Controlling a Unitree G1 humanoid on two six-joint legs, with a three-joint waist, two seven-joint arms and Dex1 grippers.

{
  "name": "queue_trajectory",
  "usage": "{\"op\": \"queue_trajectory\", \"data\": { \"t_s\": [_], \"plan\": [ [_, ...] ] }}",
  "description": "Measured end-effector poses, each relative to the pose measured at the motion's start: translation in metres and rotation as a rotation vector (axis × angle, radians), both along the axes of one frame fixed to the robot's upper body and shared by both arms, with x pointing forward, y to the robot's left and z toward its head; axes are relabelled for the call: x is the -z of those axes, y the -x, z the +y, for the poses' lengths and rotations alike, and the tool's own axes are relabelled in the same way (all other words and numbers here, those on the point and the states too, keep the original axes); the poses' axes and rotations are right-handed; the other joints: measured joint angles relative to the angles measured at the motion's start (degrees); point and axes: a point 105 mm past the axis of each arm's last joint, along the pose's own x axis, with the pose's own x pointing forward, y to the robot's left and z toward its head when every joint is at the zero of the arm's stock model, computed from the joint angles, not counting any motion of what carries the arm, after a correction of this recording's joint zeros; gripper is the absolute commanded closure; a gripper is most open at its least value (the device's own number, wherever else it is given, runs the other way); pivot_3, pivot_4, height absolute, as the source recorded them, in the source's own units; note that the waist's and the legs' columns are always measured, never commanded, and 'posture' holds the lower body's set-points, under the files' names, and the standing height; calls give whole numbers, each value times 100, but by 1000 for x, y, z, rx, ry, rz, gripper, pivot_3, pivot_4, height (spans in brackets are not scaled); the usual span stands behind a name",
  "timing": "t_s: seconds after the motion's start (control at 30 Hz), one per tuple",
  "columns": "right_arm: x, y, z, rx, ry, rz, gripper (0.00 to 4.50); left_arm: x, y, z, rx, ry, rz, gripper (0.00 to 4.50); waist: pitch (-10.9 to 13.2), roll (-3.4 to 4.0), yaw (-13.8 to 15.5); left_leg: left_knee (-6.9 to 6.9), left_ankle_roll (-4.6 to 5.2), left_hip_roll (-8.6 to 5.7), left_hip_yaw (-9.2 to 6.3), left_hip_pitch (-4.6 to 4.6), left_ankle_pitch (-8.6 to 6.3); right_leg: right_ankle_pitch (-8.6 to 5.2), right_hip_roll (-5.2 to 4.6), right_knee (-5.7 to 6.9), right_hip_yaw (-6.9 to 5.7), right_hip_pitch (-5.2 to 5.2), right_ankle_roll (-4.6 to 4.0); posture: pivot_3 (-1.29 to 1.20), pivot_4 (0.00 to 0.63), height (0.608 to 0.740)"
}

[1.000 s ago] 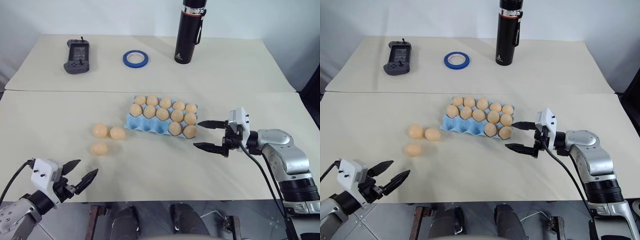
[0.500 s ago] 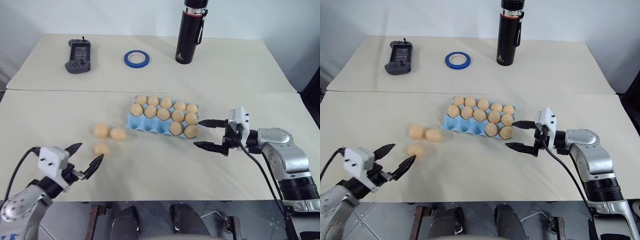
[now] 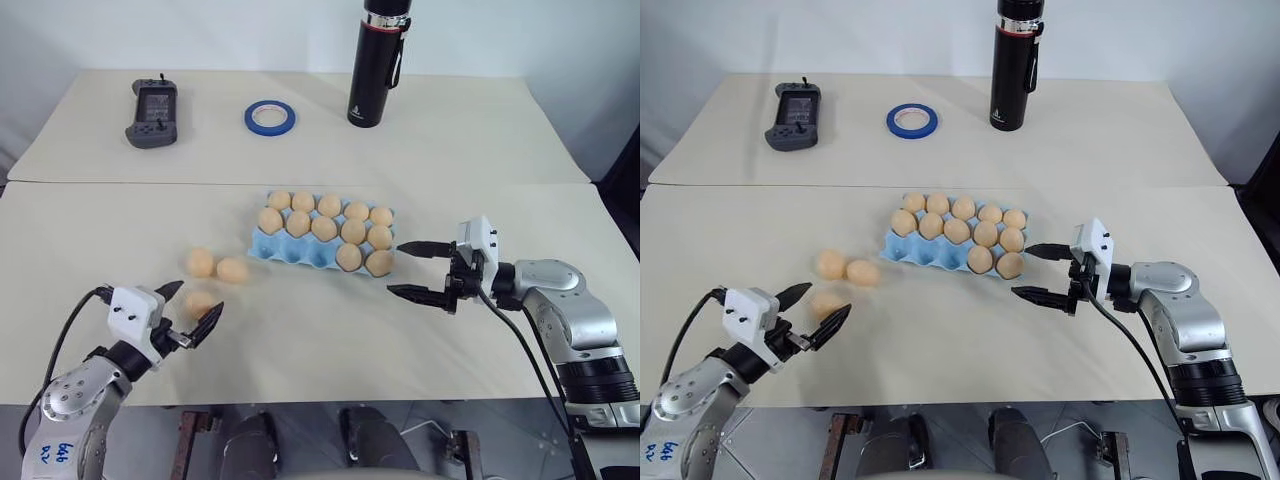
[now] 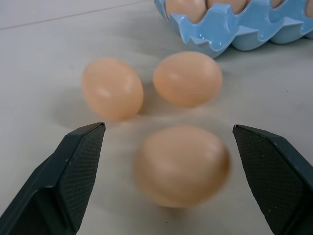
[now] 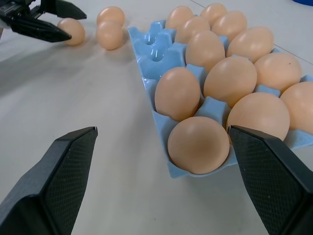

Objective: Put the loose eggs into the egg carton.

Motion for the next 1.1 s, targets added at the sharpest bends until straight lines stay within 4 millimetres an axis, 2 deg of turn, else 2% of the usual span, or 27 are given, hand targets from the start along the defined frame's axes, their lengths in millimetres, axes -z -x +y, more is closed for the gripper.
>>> {"op": "queue_trajectory", "data": {
  "t_s": [0.1, 0.13, 0.2, 0.33, 0.37, 0.73, 0.8, 0.9, 1.1],
  "plan": [
    [0, -1, 0, 7, 4, -2, 0, 5, -1, 0, -3, 3, -3, 42, 0, 0, 0, -1, -1, 0, -1, 1, 0, 0, 0, 1, -1, 0, 0, 0, 150, 740],
    [0, -1, 0, 8, 5, -3, 0, 7, -2, -1, -2, 8, -5, 226, 0, 0, 0, -1, -1, 0, -1, 0, 0, 0, 0, 1, -1, 0, 0, 0, 150, 740],
    [0, -1, 0, 10, 5, -3, 0, 9, -5, -4, -3, 18, -18, 673, 0, 0, 4, 0, 0, -1, 0, 0, 0, 0, -1, 1, 0, 0, 0, 0, 150, 740],
    [0, -2, 0, 14, 6, -6, 0, 12, -7, -2, -10, 18, -25, 1952, 0, 0, -1, -1, 0, -1, 0, 0, 0, 0, -1, 1, 0, -1, 0, 0, 150, 740],
    [0, -2, -1, 16, 6, -7, 0, 12, -8, -1, -11, 16, -31, 2070, 0, 0, 0, -1, 0, 0, -1, 0, 0, 0, 0, 2, -1, -1, 1, 0, 150, 740],
    [-1, -3, -1, 22, 6, -11, 0, 10, -8, -4, 19, -10, -34, 2107, 0, 0, 1, -1, -1, 1, -1, 0, 1, 0, 1, 4, -2, -2, 1, 0, 150, 740],
    [-1, -3, -1, 24, 6, -12, 0, -2, -9, 0, 36, -30, -42, 2107, 0, 0, 2, -2, -2, 3, -2, 0, 1, 0, 2, 6, -3, -3, 1, 0, 150, 740],
    [-1, -3, -1, 27, 12, -14, 0, -31, -16, 0, 98, -57, -82, 2107, 1, 1, 9, -1, -2, 0, -2, 1, 4, 0, 1, 12, -6, -2, 1, 0, 150, 740],
    [-3, -3, 1, 23, 1, -26, 0, -83, -37, -19, 263, -110, -174, 2107, 2, 4, 30, 0, 0, -6, 1, 1, 9, 4, 0, 14, -7, -2, 7, 0, 150, 740]
  ]
}}
